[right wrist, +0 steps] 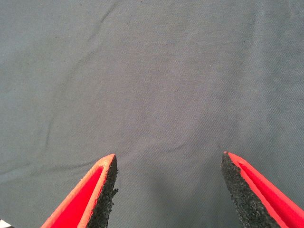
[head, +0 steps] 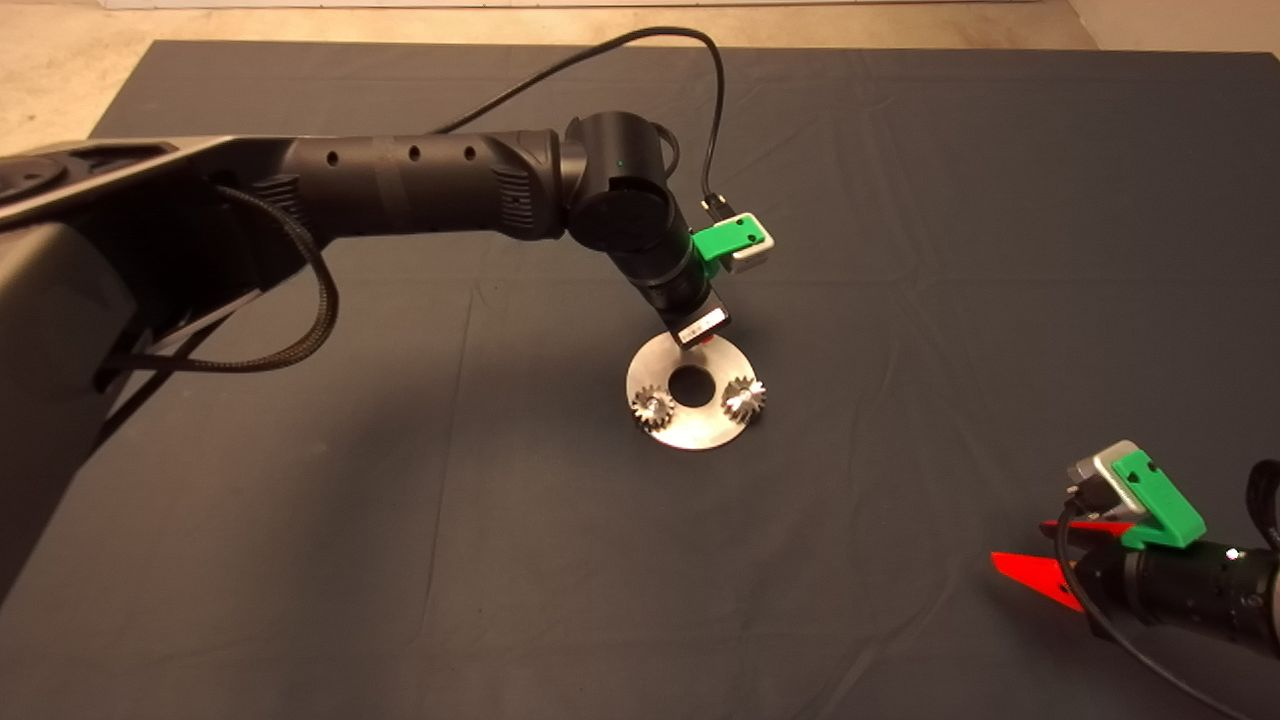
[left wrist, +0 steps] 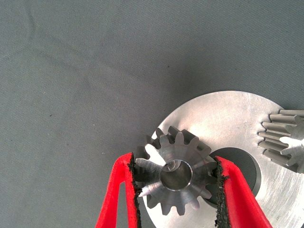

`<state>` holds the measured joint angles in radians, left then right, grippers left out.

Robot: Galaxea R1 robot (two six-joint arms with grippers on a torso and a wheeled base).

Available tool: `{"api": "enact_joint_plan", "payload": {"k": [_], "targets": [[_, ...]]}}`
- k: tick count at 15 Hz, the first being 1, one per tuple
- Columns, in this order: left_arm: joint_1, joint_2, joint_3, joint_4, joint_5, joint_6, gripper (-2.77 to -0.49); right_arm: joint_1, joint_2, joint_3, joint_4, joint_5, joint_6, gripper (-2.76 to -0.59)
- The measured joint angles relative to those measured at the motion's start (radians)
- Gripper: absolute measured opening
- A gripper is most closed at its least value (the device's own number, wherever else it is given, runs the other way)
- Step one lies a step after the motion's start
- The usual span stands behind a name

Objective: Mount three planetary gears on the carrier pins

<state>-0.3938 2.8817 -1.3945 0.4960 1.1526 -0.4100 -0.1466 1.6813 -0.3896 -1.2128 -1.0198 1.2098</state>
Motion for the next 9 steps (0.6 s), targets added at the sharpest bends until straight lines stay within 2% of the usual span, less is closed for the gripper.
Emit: {"api": "enact_joint_plan", "payload": {"k": [9], "targets": [[0.0, 0.0, 0.0, 0.0, 0.0, 0.0, -2.64, 0.0, 0.0, 0.0, 0.0, 0.0, 0.0, -1.73]]}}
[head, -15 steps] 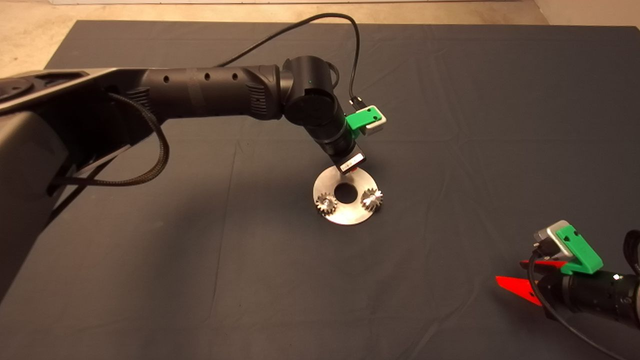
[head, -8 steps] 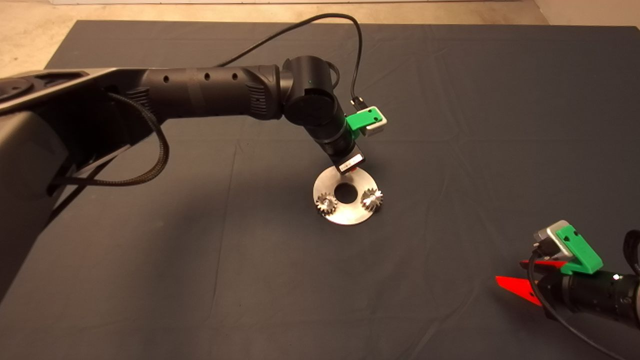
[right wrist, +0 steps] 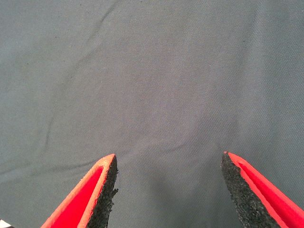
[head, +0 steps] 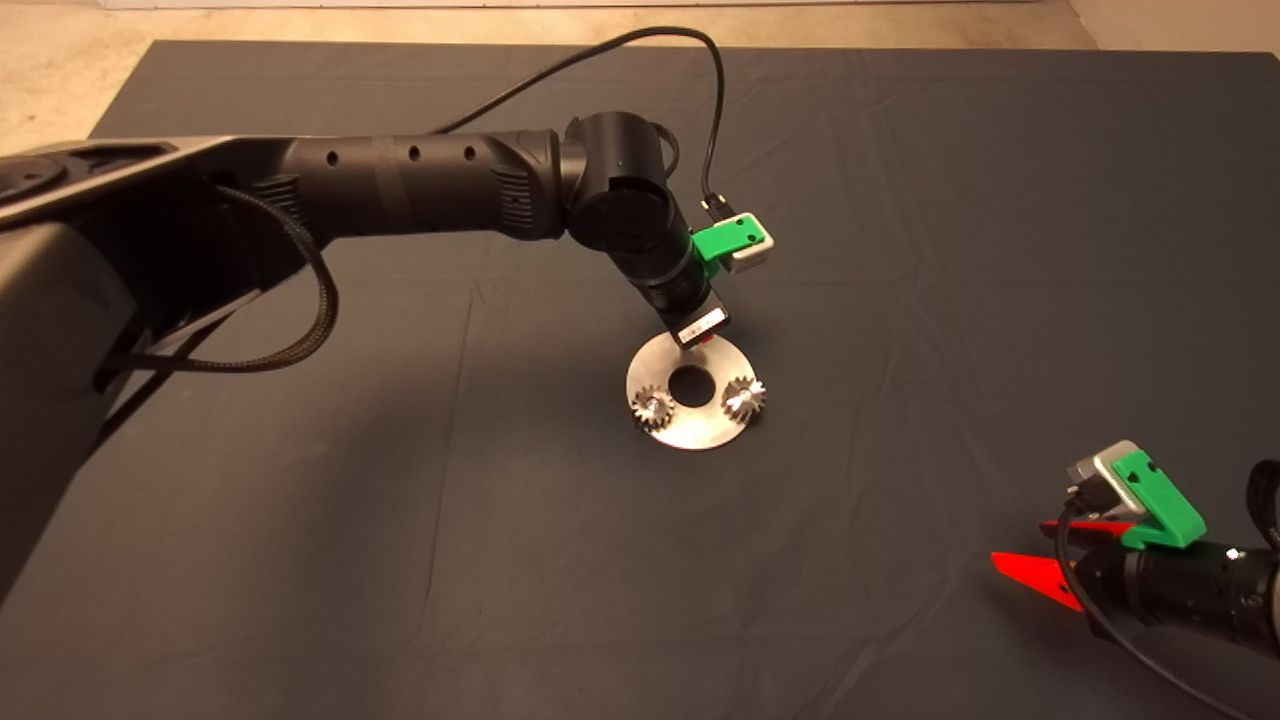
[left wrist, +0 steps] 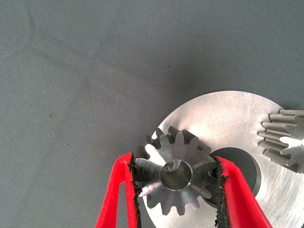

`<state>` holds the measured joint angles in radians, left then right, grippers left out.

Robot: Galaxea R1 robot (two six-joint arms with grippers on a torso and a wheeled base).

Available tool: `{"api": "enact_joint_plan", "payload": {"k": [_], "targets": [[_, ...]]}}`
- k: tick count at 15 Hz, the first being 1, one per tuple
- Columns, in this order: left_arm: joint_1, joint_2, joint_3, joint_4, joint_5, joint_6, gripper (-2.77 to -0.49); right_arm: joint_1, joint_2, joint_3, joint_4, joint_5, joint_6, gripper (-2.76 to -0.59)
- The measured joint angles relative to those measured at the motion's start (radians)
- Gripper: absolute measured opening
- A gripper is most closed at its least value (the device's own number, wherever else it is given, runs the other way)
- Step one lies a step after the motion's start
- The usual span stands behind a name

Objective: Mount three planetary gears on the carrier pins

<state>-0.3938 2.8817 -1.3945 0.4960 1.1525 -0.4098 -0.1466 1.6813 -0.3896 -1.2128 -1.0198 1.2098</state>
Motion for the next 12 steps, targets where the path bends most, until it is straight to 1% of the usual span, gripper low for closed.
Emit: {"api": "enact_joint_plan", "payload": {"k": [2, 4, 5, 12], "targets": [[0.0, 0.0, 0.0, 0.0, 0.0, 0.006, -2.64, 0.0, 0.0, 0.0, 0.0, 0.0, 0.0, -1.73], [0.0, 0.0, 0.0, 0.0, 0.0, 0.028, -2.64, 0.0, 0.0, 0.0, 0.0, 0.0, 0.0, -1.73], [0.0, 0.0, 0.0, 0.0, 0.0, 0.031, -2.64, 0.0, 0.0, 0.0, 0.0, 0.0, 0.0, -1.73], [0.0, 0.0, 0.0, 0.0, 0.003, 0.032, -2.64, 0.0, 0.0, 0.0, 0.0, 0.0, 0.0, -1.73]]}}
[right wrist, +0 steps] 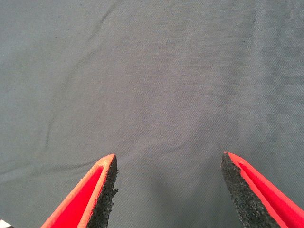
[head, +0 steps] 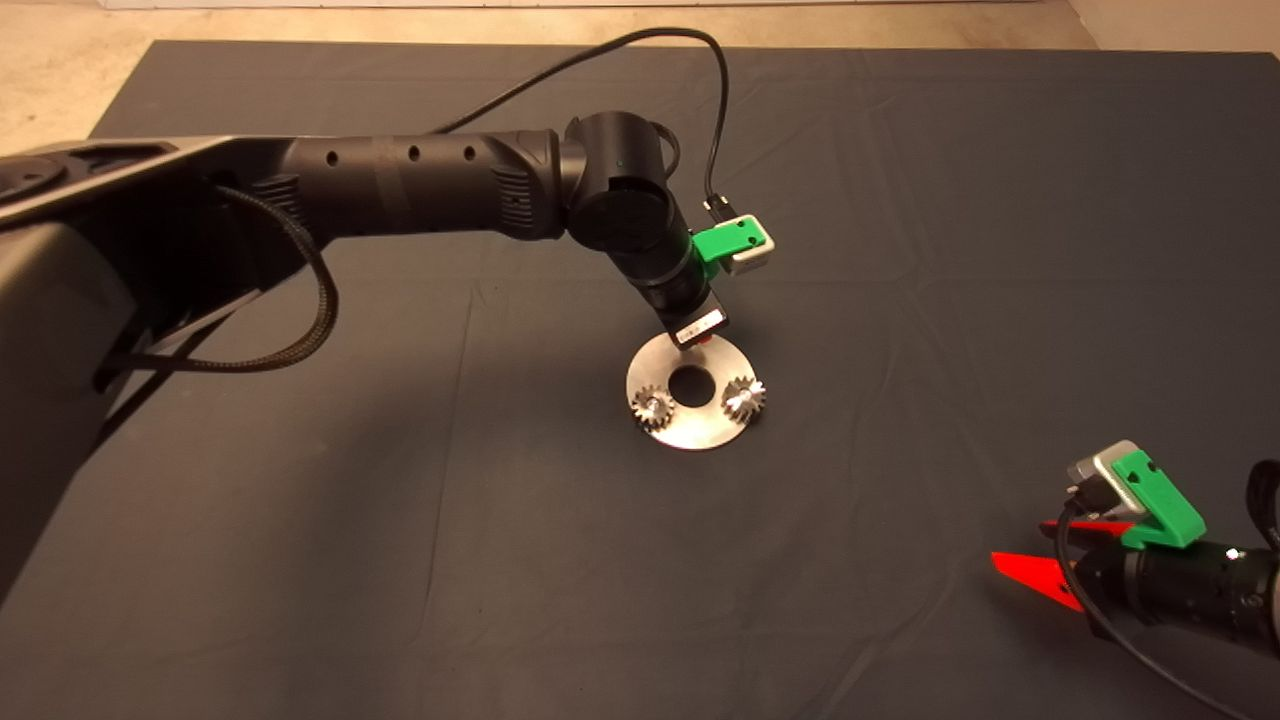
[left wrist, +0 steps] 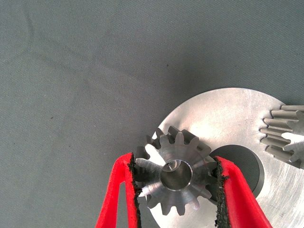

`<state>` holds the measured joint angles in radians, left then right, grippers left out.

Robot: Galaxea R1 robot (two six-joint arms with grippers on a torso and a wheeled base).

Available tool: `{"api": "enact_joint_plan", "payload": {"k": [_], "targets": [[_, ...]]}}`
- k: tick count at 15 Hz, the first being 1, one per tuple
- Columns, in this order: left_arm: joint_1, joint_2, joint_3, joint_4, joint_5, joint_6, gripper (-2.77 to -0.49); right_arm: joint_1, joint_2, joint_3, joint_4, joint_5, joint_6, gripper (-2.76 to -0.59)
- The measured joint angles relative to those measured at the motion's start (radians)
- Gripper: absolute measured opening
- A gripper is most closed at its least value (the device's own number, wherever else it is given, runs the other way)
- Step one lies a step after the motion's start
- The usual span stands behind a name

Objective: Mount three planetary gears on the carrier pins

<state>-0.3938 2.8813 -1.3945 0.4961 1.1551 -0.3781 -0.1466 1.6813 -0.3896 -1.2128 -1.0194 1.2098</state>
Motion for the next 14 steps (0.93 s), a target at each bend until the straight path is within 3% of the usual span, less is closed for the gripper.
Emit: {"api": "enact_joint_plan", "payload": {"k": [14], "targets": [[0.0, -0.001, 0.0, 0.0, 0.004, 0.02, -2.64, 0.0, 0.0, 0.0, 0.0, 0.0, 0.0, -1.73]]}}
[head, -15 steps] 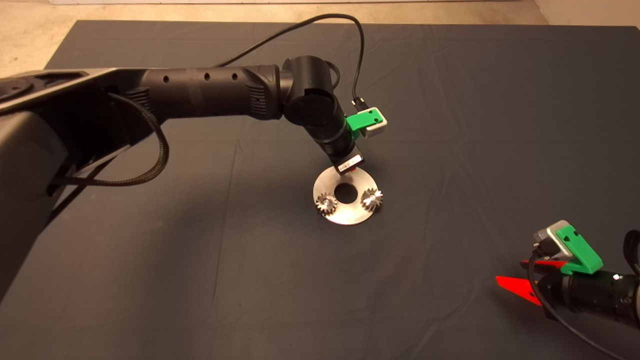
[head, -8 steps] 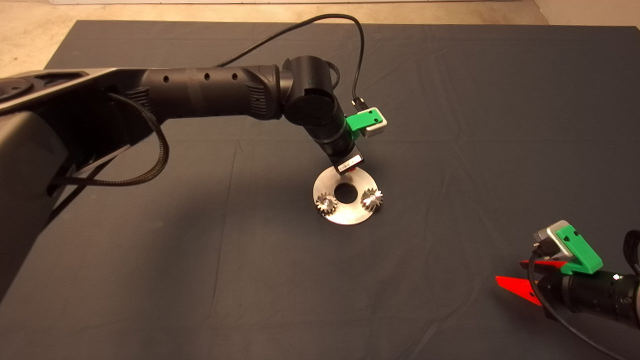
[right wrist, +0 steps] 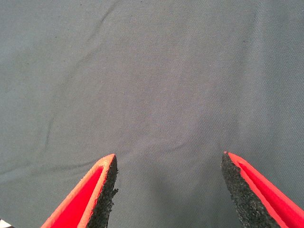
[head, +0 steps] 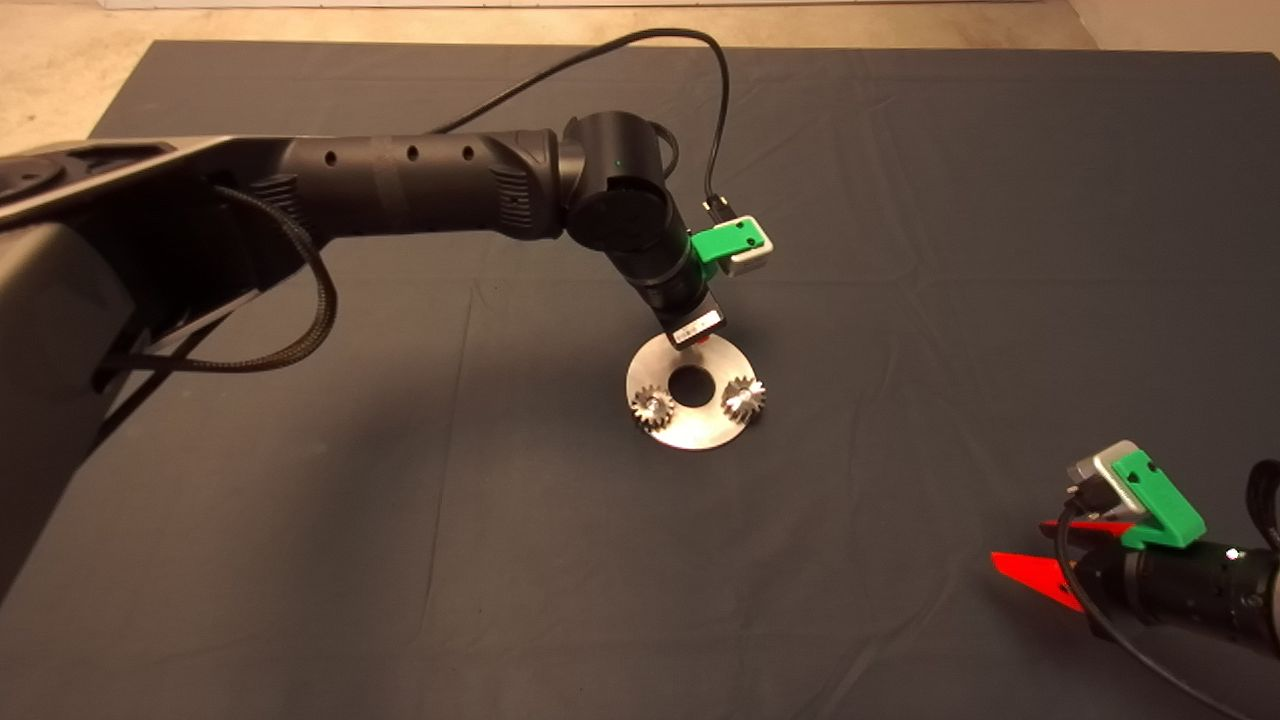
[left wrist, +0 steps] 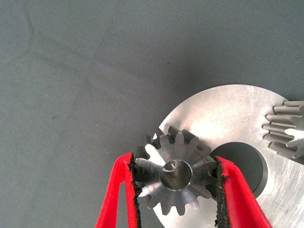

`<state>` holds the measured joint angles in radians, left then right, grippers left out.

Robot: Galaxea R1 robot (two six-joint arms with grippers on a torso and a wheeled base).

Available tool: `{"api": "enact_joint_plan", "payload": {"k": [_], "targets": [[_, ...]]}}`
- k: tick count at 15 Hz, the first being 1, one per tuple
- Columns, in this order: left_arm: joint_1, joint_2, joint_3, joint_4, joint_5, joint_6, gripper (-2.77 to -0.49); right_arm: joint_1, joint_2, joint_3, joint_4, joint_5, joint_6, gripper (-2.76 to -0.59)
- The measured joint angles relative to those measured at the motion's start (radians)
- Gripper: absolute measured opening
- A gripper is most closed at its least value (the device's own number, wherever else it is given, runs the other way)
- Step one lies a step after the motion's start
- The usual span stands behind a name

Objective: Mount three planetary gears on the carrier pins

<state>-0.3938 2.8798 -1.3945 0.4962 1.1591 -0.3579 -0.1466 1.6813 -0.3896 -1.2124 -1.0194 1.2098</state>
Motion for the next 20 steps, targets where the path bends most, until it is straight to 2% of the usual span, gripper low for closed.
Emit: {"api": "enact_joint_plan", "payload": {"k": [14, 20], "targets": [[0.001, -0.001, 0.0, 0.0, 0.0, 0.001, -2.64, 0.0, 0.0, 0.0, 0.0, 0.0, 0.0, -1.73], [0.009, -0.001, 0.0, 0.001, 0.001, 0.001, -2.64, 0.0, 0.0, 0.0, 0.0, 0.003, 0.0, -1.73]]}}
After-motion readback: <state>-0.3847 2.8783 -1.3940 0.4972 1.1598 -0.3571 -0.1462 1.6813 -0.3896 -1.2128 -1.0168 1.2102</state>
